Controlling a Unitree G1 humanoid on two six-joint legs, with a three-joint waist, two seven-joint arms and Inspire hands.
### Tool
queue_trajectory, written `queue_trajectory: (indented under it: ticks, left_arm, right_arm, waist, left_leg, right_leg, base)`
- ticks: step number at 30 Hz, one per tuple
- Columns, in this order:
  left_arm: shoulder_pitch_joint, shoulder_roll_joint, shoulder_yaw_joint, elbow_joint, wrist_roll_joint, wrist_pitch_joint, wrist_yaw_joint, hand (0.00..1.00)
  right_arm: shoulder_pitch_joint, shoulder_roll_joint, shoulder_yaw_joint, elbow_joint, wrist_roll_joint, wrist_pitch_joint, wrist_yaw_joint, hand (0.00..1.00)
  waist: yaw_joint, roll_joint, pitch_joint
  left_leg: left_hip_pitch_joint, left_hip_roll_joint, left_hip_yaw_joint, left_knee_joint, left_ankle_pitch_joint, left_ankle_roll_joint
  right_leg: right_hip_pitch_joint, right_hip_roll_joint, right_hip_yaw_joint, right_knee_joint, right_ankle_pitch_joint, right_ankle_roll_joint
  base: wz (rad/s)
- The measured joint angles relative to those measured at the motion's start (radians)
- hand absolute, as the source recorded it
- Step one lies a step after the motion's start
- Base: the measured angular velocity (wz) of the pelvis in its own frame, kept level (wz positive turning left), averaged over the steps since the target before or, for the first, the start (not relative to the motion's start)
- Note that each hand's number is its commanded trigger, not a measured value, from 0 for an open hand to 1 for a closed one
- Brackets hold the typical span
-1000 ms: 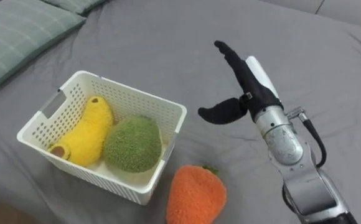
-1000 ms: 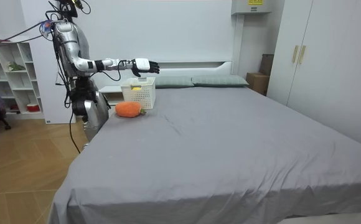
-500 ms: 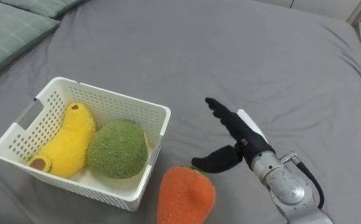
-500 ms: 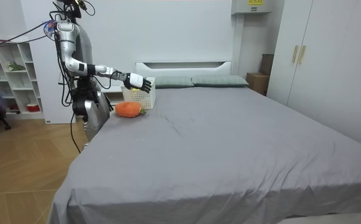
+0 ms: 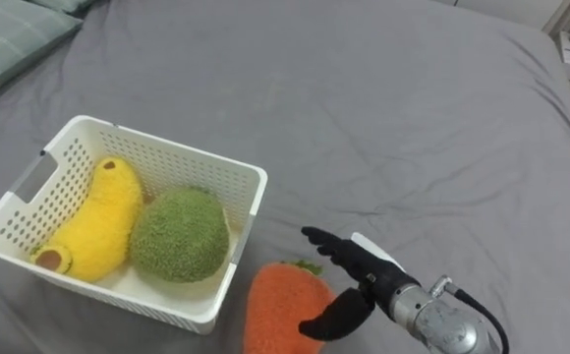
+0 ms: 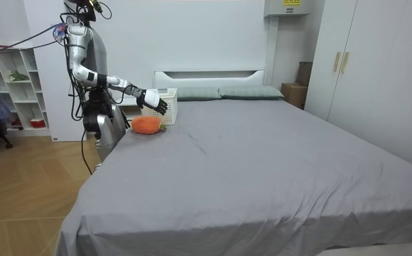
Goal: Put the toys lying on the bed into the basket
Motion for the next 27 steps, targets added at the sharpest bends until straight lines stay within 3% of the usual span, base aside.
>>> queue_trajectory:
  ticks: [7, 13, 18, 25, 27]
  left_arm:
    - [0.002, 0.002, 0.0, 0.0, -0.003, 0.005, 0.0, 0.0]
    - [0.009, 0.002, -0.002, -0.001, -0.005, 0.02, 0.003, 0.0]
    - [0.017, 0.015, 0.0, 0.008, 0.003, 0.017, 0.033, 0.0]
    - [0.048, 0.017, 0.0, 0.011, 0.002, 0.025, 0.055, 0.0]
    - [0.05, 0.017, 0.0, 0.015, 0.003, 0.025, 0.054, 0.0]
  right_arm:
    - [-0.008, -0.014, 0.035, 0.09, -0.06, 0.031, 0.065, 0.0]
    - [-0.011, -0.01, 0.037, 0.103, -0.101, 0.05, 0.059, 0.0]
    - [-0.024, 0.014, 0.035, 0.164, -0.177, 0.049, 0.021, 0.0]
    - [-0.076, 0.022, 0.036, 0.302, -0.247, 0.038, -0.071, 0.0]
    - [-0.109, 0.036, 0.036, 0.364, -0.25, 0.036, -0.121, 0.0]
  waist:
    - [0.0, -0.005, 0.0025]
    - [0.007, -0.006, 0.0024]
    - [0.028, -0.016, -0.0037]
    - [0.054, -0.018, -0.0006]
    - [0.057, -0.018, 0.004]
  left_leg:
    - [-0.005, -0.001, -0.008, 0.003, 0.0, 0.0]
    - [-0.012, -0.001, -0.009, 0.005, 0.0, -0.001]
    - [-0.026, -0.002, -0.019, 0.011, 0.0, -0.001]
    - [-0.04, -0.006, -0.044, 0.02, 0.0, -0.001]
    - [-0.047, -0.007, -0.052, 0.023, -0.001, -0.002]
  right_leg:
    - [-0.002, 0.003, 0.014, 0.0, 0.0, 0.0]
    - [-0.007, 0.003, 0.017, 0.0, 0.0, 0.0]
    - [-0.015, 0.001, -0.005, 0.0, 0.0, 0.0]
    - [-0.015, -0.002, -0.03, -0.001, 0.0, 0.001]
    - [-0.017, -0.002, -0.037, -0.001, 0.0, 0.0]
  base:
    - [0.03]
    - [0.01]
    - [0.06]
    - [0.13]
    - [0.12]
